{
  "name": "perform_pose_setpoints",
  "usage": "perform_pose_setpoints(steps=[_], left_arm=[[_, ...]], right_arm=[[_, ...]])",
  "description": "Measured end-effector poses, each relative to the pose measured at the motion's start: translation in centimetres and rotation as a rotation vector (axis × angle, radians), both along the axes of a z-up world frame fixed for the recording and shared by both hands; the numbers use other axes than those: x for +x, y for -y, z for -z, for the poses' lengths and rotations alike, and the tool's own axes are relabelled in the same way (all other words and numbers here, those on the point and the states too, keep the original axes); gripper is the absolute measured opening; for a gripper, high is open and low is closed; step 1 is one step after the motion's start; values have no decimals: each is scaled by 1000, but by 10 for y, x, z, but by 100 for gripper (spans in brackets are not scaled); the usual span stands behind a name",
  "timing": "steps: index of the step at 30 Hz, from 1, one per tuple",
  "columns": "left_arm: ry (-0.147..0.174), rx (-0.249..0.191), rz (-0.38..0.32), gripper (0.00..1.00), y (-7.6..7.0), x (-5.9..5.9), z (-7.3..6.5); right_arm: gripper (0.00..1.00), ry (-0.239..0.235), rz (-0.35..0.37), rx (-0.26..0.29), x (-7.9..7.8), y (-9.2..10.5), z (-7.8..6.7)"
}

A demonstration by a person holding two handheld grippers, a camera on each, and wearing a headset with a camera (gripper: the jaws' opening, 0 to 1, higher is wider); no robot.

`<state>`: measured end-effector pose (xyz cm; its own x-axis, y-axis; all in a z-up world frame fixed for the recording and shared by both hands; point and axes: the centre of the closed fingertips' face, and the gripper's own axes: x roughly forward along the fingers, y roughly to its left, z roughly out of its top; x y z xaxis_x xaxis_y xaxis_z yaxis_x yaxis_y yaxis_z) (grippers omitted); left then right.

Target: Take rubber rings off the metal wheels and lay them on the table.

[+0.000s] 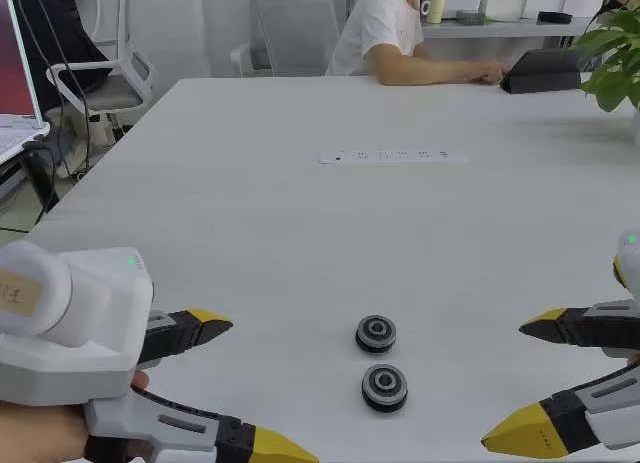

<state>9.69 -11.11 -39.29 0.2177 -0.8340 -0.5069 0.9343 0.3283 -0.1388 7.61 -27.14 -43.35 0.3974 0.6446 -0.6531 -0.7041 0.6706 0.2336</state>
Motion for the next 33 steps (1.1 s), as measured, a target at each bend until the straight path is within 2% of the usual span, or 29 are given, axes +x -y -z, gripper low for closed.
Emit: perform_pose_setpoints(steps=[3, 6, 16, 25, 33], left_arm=[[1, 19, 18, 99, 0, -2, 3], [-7, 21, 23, 99, -1, -3, 4], [0, 43, 26, 98, -2, -3, 8], [1, 44, 22, 98, -3, -1, 8], [-7, 32, 12, 96, -3, -1, 6]], right_arm=[[99, -4, -3, -4, -1, 0, 1], [99, -5, 0, -4, -1, 0, 1], [99, -11, 2, -4, 0, 0, 2], [99, -5, 4, -1, 1, 0, 0], [99, -10, -11, -21, 0, -1, 3]])
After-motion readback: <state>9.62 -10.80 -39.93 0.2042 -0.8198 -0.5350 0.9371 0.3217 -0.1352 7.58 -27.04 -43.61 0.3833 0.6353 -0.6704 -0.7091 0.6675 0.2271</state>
